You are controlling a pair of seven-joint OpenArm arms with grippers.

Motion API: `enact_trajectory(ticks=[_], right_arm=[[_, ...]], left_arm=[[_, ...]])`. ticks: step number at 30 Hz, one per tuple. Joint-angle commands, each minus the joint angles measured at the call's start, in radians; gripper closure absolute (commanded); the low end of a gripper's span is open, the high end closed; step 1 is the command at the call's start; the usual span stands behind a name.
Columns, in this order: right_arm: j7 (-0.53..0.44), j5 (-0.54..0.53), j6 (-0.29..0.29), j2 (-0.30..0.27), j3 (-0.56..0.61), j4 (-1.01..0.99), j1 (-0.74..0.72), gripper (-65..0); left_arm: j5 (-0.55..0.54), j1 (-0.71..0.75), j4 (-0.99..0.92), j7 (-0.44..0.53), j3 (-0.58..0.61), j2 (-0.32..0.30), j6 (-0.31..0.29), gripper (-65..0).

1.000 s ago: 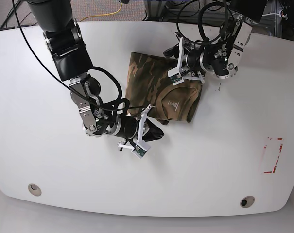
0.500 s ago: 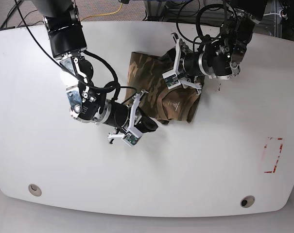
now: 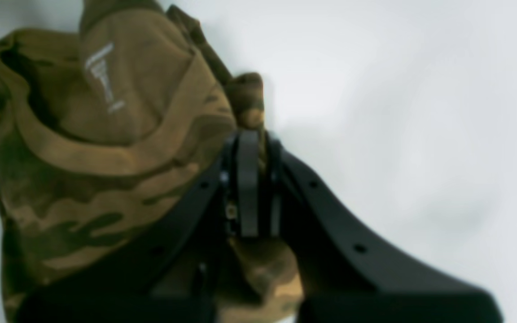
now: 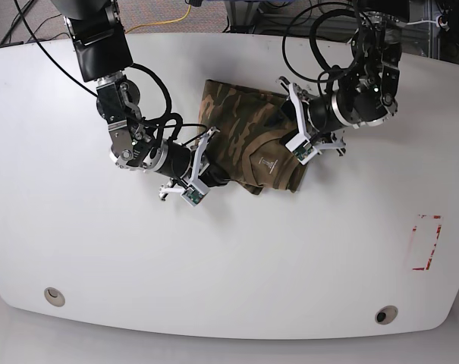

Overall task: Layout the t-shirt on the table in an organized manner, then fold the t-shirt properly
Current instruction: 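Press and square the folded bundle with both grippers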

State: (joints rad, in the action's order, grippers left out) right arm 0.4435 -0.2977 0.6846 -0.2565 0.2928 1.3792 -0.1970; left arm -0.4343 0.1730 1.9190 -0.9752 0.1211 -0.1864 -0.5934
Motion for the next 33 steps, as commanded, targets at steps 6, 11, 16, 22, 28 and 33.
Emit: enact_trajectory(ticks=[6,11,16,22,28,33], right_arm=[[-0.16,-0.01,0.014,0.01,-0.007,-0.18,-0.042,-2.4],[-0.257,-0.01,0.014,0.007,-0.007,-0.255,-0.025,-2.2],[-0.256,-0.011,0.014,-0.019,-0.011,-0.188,0.043,-2.2],[-0.222,-0.011,0.014,-0.045,-0.011,-0.06,0.146,-2.2],[-0.145,-0.011,-0.049,-0.045,-0.011,0.104,0.259,-2.2],[-0.14,-0.011,-0.09,-0.042,-0.011,0.2,0.313,-2.2]], left_arm=[[0.085,0.001,-0.145,0.057,0.039,0.014,0.04,-24.3],[0.102,-0.036,-0.329,0.137,0.044,0.011,0.042,-24.3],[0.102,-0.079,-0.442,0.175,0.045,0.008,0.042,-24.3],[0.102,-0.158,-0.53,0.175,0.047,-0.023,0.04,-24.3],[0.099,-0.229,-0.553,0.172,0.053,-0.057,0.039,-24.3],[0.098,-0.264,-0.516,0.167,0.051,-0.061,0.039,-24.3]])
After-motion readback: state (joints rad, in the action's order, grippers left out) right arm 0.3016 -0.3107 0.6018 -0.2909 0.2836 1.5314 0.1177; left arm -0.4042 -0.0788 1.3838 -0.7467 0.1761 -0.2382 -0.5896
